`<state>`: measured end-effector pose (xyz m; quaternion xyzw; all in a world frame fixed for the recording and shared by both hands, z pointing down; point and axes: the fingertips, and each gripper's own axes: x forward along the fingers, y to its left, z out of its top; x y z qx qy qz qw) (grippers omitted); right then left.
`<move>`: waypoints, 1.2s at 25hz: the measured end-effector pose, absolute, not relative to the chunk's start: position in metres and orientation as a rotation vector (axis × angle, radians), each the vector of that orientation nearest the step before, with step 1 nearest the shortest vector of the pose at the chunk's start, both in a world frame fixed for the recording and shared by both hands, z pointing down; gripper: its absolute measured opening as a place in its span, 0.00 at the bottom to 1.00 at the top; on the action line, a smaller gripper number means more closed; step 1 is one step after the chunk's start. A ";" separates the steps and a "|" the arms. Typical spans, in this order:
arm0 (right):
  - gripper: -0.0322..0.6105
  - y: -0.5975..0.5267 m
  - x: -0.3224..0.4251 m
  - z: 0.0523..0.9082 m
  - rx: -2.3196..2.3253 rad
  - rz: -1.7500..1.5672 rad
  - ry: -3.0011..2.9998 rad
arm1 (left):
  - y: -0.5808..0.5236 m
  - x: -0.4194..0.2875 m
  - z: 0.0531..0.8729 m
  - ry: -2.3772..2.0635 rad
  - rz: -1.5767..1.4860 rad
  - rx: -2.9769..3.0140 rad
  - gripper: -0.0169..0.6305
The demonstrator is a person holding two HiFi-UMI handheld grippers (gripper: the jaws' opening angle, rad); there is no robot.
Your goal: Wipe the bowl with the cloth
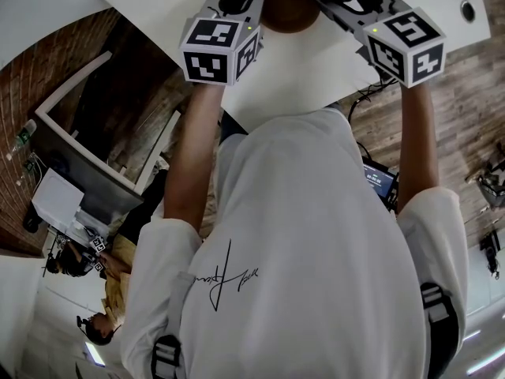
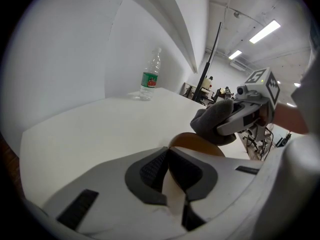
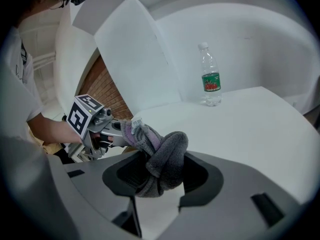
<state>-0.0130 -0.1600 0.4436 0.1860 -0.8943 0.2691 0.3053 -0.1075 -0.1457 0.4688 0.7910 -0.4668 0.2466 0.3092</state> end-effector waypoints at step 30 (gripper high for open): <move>0.33 -0.166 -0.047 0.442 0.336 0.365 -2.280 | -0.145 -0.112 0.469 -1.232 0.652 2.104 0.05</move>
